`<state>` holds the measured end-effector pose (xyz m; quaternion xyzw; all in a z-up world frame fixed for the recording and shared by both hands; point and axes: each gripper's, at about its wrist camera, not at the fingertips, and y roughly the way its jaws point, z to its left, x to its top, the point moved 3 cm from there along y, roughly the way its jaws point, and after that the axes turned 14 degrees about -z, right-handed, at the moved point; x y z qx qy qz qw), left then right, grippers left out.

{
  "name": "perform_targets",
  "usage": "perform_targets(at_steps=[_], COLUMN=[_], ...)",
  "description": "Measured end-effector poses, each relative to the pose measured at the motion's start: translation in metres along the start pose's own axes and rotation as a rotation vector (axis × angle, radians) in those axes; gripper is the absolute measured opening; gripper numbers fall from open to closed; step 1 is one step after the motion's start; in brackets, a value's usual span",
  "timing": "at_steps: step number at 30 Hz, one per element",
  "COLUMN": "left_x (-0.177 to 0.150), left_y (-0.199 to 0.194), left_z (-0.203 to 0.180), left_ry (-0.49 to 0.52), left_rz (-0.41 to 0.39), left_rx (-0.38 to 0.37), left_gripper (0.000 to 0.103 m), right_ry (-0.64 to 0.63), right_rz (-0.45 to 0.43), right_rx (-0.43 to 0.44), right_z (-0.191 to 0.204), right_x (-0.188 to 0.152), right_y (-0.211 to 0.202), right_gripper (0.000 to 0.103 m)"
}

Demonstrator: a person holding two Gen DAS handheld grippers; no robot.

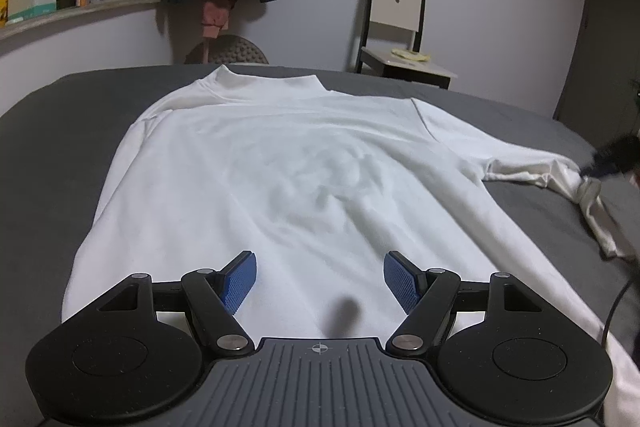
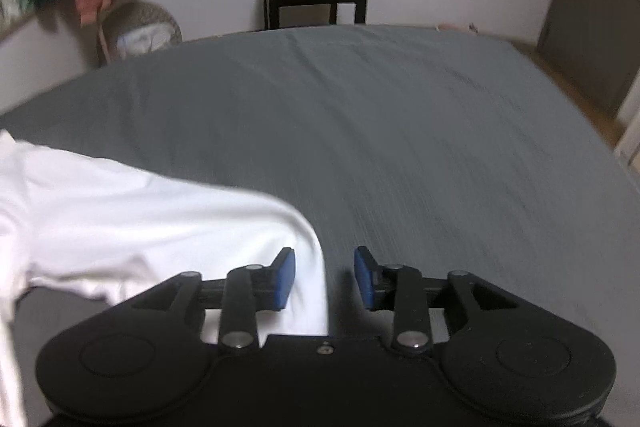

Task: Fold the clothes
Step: 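Pull the sleeve outward from the body with the right tool and release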

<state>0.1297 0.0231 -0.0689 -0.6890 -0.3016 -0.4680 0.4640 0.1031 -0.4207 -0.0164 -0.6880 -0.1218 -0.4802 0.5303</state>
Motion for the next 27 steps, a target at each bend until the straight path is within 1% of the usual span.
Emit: perform_targets(at_steps=[2, 5, 8, 10, 11, 12, 14, 18, 21, 24, 25, 26, 27], left_x=[0.001, 0.002, 0.003, 0.003, 0.002, 0.001, 0.0, -0.002, -0.006, -0.011, -0.012, -0.013, -0.013], left_y=[-0.001, -0.002, -0.003, -0.003, -0.003, -0.003, -0.003, -0.002, 0.0, 0.006, 0.007, 0.007, 0.007], left_z=[-0.001, -0.005, -0.008, -0.01, -0.01, -0.01, -0.01, -0.008, -0.009, -0.01, -0.01, -0.011, -0.011], left_ry=[-0.004, 0.005, 0.015, 0.026, 0.031, 0.035, 0.044, 0.043, 0.055, 0.075, 0.081, 0.088, 0.093], left_rz=[-0.002, -0.007, -0.012, -0.014, -0.01, -0.007, -0.002, 0.008, 0.019, 0.039, 0.041, 0.041, 0.04], left_rx=[-0.004, -0.007, -0.01, -0.009, -0.008, -0.007, -0.002, -0.004, -0.009, -0.008, -0.008, -0.009, -0.01], left_gripper=[0.072, 0.072, 0.072, 0.072, 0.072, 0.072, 0.072, 0.072, 0.072, 0.072, 0.072, 0.072, 0.072], right_ry=[0.065, 0.133, 0.178, 0.19, 0.193, 0.166, 0.072, -0.117, -0.18, -0.166, -0.154, -0.142, -0.139], right_rz=[0.026, 0.09, 0.091, 0.072, 0.078, 0.072, 0.045, -0.053, -0.061, -0.042, -0.026, 0.0, 0.012], right_rx=[0.019, 0.052, 0.111, 0.159, 0.169, 0.147, 0.078, -0.124, -0.198, -0.213, -0.192, -0.175, -0.184], right_z=[-0.015, -0.027, -0.027, -0.024, -0.023, -0.022, -0.025, -0.053, -0.076, -0.084, -0.082, -0.083, -0.082], right_x=[-0.017, -0.042, -0.059, -0.061, -0.061, -0.059, -0.05, -0.019, 0.0, 0.009, 0.01, 0.002, -0.001], right_y=[-0.018, -0.033, -0.038, -0.037, -0.036, -0.036, -0.042, -0.038, -0.009, 0.02, 0.029, 0.031, 0.034], right_gripper=[0.033, 0.033, 0.033, 0.008, 0.003, 0.003, 0.003, 0.003, 0.003, 0.003, 0.003, 0.004, 0.008])
